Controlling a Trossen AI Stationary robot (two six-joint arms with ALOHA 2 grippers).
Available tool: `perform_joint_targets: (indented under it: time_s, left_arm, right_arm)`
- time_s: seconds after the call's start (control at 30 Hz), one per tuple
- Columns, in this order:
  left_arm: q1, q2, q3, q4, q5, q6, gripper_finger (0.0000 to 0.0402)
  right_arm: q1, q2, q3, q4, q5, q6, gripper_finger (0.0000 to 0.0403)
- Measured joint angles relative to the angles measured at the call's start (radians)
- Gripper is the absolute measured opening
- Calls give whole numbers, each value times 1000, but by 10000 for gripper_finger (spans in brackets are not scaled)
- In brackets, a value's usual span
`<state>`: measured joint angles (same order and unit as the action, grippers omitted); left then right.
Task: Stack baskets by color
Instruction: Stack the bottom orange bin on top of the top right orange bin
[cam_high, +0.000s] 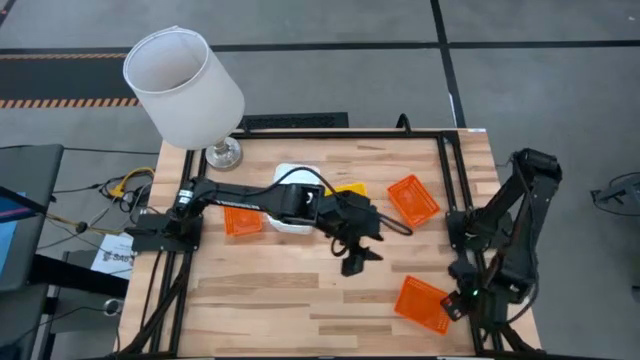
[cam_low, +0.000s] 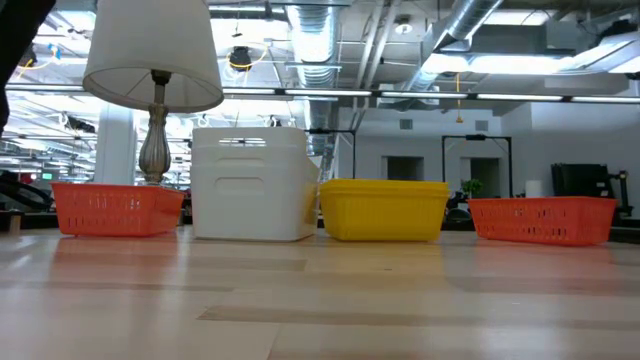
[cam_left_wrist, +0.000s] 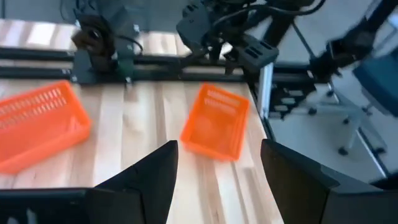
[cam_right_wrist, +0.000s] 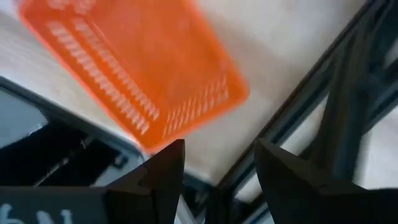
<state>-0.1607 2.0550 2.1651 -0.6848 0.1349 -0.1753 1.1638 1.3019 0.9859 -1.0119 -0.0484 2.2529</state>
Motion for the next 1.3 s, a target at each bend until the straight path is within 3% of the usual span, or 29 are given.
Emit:
perform_joint_targets:
  time_s: [0.17, 0.43, 0.77, 0.9, 1.07, 1.3]
  left_arm:
    - [-9, -62, 0, -115, -52, 40, 219]
    - [-7, -98, 0, -240, -91, 61, 219]
    - [15, -90, -11, -267, -149, 89, 219]
    - [39, -90, -13, -250, -160, 83, 219]
    - [61, -89, -91, -161, -139, 137, 219]
    - [95, -55, -298, 147, -8, 197, 219]
  right_arm:
    - [-24, 131, 0, 94, -141, -33, 201]
    - [-129, 249, 0, 171, -156, -205, 185]
    - [-403, 246, 17, 262, 23, -806, 182]
    - [-453, 217, 59, 254, 55, -988, 182]
    - [-419, 132, 101, 179, 61, -955, 182]
    - [-265, 29, 107, 110, 196, -681, 182]
